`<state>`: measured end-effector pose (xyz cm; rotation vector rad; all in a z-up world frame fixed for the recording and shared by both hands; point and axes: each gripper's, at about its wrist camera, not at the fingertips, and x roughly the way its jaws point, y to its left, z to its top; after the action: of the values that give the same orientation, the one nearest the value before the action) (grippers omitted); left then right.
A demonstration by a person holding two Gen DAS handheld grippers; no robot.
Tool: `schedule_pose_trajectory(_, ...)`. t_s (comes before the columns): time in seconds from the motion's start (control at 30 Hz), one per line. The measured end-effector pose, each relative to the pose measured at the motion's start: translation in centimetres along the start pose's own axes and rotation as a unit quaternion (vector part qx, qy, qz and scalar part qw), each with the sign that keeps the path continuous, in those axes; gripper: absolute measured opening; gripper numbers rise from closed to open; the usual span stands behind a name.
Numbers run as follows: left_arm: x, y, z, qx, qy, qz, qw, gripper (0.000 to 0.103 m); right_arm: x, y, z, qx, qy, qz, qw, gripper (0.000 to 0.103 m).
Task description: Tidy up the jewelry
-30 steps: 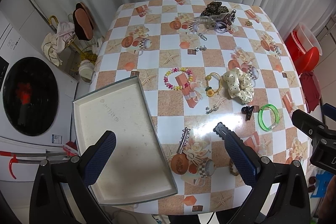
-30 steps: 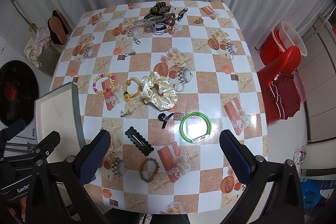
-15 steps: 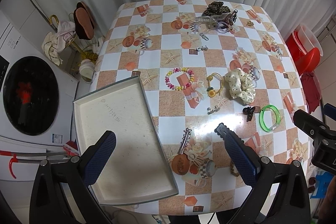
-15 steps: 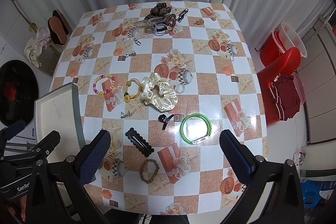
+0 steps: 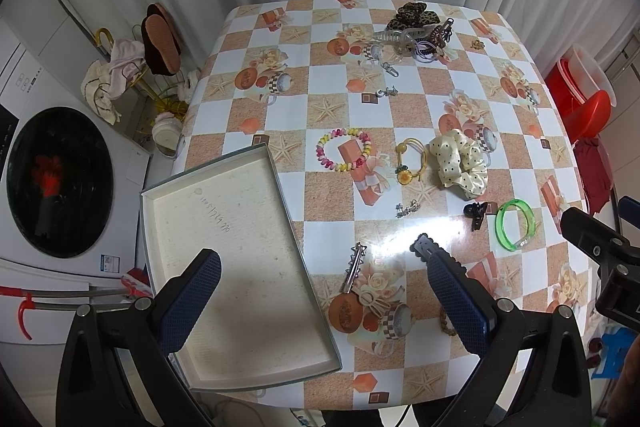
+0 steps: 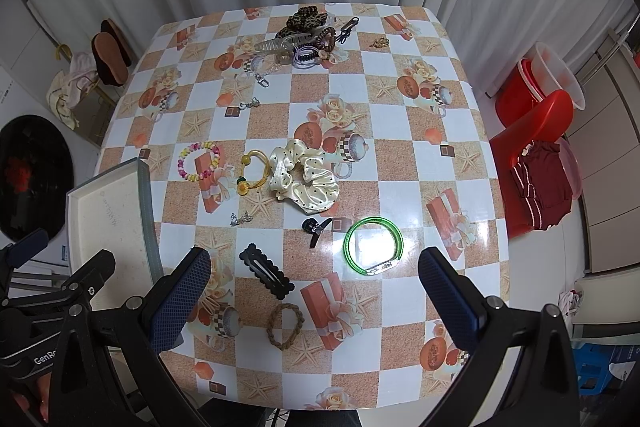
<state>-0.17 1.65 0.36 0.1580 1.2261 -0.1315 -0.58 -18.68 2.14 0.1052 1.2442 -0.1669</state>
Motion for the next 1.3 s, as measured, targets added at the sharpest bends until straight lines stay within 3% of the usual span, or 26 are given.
schedule_pose_trajectory(1.3, 0.29, -0.51, 0.01, -0.002, 0.001, 0.002, 1.0, 0.103, 0.24, -0.21, -0.1, -0.001, -0.002, 0.0, 1.0, 0.103)
